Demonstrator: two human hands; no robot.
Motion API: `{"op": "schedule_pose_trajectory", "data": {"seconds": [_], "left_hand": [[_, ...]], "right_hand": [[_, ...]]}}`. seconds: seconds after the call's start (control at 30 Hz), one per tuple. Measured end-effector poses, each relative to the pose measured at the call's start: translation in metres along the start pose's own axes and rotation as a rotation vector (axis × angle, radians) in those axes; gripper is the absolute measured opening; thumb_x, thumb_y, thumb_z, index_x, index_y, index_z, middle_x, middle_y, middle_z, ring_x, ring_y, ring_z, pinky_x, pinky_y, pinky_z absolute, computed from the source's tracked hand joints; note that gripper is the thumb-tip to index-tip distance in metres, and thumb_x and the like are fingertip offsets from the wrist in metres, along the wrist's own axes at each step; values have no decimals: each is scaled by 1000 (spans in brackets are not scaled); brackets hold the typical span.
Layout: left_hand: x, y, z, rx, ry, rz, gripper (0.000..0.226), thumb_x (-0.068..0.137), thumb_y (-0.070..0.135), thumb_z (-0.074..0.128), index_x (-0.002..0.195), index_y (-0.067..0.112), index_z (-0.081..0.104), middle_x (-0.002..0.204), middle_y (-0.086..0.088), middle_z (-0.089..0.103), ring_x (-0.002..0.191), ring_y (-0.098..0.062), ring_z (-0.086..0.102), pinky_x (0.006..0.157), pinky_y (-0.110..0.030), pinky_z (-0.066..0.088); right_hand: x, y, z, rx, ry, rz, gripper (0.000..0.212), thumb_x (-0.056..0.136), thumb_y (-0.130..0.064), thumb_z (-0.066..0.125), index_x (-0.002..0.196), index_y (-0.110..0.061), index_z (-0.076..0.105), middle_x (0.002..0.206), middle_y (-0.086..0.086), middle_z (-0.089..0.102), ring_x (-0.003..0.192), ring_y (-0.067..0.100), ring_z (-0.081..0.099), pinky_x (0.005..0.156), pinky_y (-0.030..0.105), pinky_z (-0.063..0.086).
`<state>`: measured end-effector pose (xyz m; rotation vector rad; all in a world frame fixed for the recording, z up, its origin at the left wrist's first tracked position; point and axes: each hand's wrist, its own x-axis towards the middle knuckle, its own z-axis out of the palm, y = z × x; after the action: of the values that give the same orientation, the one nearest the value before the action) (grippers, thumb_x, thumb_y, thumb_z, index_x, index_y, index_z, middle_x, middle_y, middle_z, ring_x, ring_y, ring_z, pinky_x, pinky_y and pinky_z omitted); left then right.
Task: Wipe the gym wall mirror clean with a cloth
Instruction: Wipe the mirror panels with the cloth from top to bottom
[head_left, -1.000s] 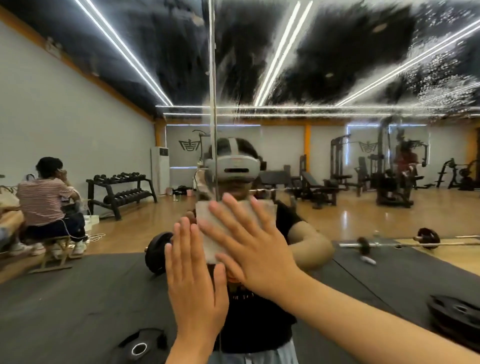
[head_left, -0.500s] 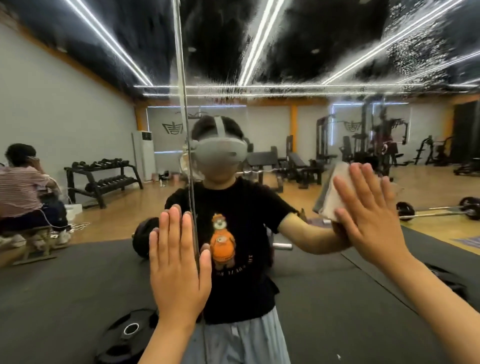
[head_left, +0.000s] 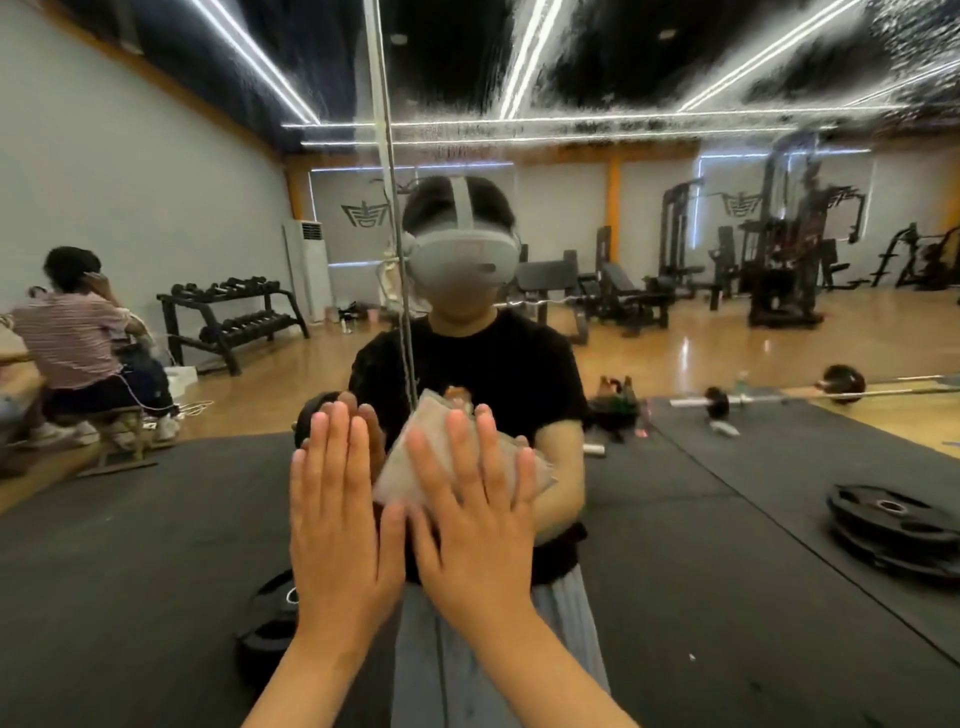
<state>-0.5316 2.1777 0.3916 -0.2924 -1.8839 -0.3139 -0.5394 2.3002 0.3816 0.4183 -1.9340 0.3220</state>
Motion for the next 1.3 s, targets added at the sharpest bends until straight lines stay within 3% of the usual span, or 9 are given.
{"op": "schedule_pose_trajectory", "data": {"seconds": [0.2, 0.33, 0.43, 0.53, 0.67, 0.73, 0.93, 1.13, 1.3], "left_hand": [[-19, 6, 16, 79, -18, 72, 65, 103, 36, 21, 157, 4, 6, 166, -12, 2, 154, -24, -1, 125, -41, -1], [-18, 8, 29, 153, 23, 52, 69, 98, 31, 28, 158, 8, 0, 166, -5, -8, 153, -21, -5, 125, -40, -2], [-20, 7, 30, 149, 40, 59, 68, 100, 32, 26, 158, 9, -1, 166, -3, -10, 153, -19, -6, 125, -39, -2], [-20, 7, 32, 147, 45, 57, 65, 102, 33, 23, 157, 9, -1, 166, -3, -9, 153, -19, -6, 125, -39, -2], [-22, 6, 33, 143, 44, 62, 64, 101, 32, 22, 157, 9, -1, 166, -1, -11, 153, -18, -7, 125, -39, -2], [-22, 6, 33, 135, 43, 58, 64, 101, 30, 21, 157, 9, -1, 166, -1, -11, 153, -18, -6, 125, -39, -2], [-22, 3, 31, 96, 55, 72, 59, 103, 32, 14, 156, 6, 7, 165, -1, -8, 153, -18, -2, 125, -40, 1], [-22, 1, 30, 73, 63, 106, 62, 100, 30, 21, 156, 5, 9, 166, -1, -5, 153, -20, -1, 124, -42, 2], [-22, 1, 30, 113, 41, 76, 65, 98, 27, 25, 157, 6, 7, 165, -3, -6, 153, -21, -3, 125, -41, 0]], "right_hand": [[-18, 44, -6, -51, 14, -59, 56, 102, -35, 35, 156, -31, 22, 167, -3, 4, 154, 21, 8, 123, 44, 1], [-32, 116, -27, -51, 89, 50, 63, 99, -32, 39, 158, -28, 18, 167, -6, 2, 154, 19, 4, 123, 43, -3], [-41, 181, -47, -78, 130, 225, 60, 102, -35, 33, 158, -22, 15, 166, -4, -2, 153, 19, -2, 123, 44, -5], [-45, 220, -60, -29, 187, 528, 61, 105, -46, 17, 159, -17, 7, 166, 8, 1, 153, 22, -5, 122, 51, -5], [-28, 177, -45, 99, 354, 878, 64, 99, -39, 13, 157, -17, 1, 166, 11, -4, 153, 29, -6, 122, 48, -7], [-23, 122, -28, 114, 318, 789, 62, 102, -37, 15, 157, -20, -6, 165, 9, -10, 153, 27, -10, 122, 48, -8], [-56, -13, 33, 31, 55, 212, 65, 103, -36, 30, 159, -25, -2, 166, 3, -10, 153, 27, -3, 122, 53, -3], [-70, 32, 23, -54, 30, -27, 58, 105, -35, 26, 158, -31, 5, 167, -5, -6, 154, 20, -2, 123, 45, -3], [-78, 115, 2, -127, 103, 104, 53, 107, -37, 18, 158, -32, 5, 167, -6, -6, 154, 19, -3, 123, 45, -4]]}}
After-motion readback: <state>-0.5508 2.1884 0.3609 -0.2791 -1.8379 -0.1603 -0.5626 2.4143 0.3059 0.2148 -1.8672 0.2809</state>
